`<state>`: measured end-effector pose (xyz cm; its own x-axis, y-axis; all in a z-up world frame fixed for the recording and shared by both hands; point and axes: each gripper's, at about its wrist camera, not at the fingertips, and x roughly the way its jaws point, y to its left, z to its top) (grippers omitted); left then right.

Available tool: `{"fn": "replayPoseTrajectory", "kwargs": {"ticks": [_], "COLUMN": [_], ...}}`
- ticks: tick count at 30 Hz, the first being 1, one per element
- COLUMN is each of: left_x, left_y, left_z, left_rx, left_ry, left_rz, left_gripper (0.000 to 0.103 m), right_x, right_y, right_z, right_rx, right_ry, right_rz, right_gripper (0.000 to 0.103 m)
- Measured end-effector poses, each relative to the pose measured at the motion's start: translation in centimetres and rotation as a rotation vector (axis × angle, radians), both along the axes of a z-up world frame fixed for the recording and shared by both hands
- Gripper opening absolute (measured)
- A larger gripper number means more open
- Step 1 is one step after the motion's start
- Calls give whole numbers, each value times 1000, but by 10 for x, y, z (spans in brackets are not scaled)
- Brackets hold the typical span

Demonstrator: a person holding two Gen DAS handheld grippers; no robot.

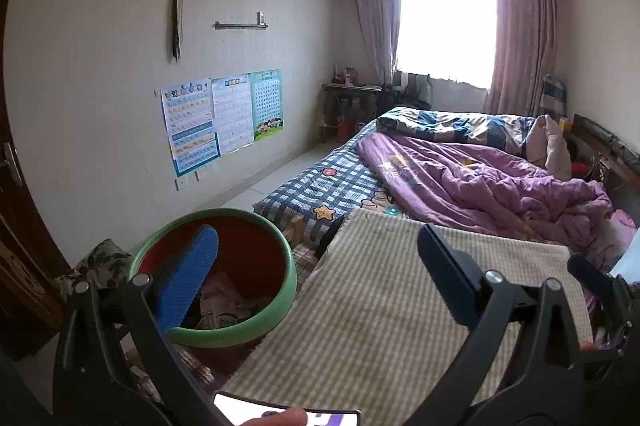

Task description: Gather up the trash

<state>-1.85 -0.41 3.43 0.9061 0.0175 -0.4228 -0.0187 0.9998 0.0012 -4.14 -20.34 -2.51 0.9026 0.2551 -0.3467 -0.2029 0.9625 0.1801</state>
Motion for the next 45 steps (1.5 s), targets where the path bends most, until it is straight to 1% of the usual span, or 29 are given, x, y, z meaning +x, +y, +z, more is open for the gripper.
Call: {"fn": "replayPoseTrajectory", "kwargs": {"ticks": [3,7,15,20,30,45], "left_x": [-1,1,4,7,10,11], "left_y": [1,-1,-6,-4,-3,0], "left_z": [-2,-5,-6,-9,-13,-16], "left_rx": [-1,14,32,10,6,-2], "left_ry": [1,6,16,41,61,68], "left_rz": [14,52,39,27,23,15], "left_gripper": [98,98,98,98,98,98], "right_x": [0,1,1,0,3,9], "right_y": [-1,-1,-5,-5,-1,1], "right_z": [-1,0,-5,-7,-12,-18], "right_rx": [1,-15,-15,-10,-16,-23], "right_ry": [8,-3,7,16,40,70], "right_rz": [1,3,2,-4,0,5], "right_gripper": [96,96,96,96,96,96]}}
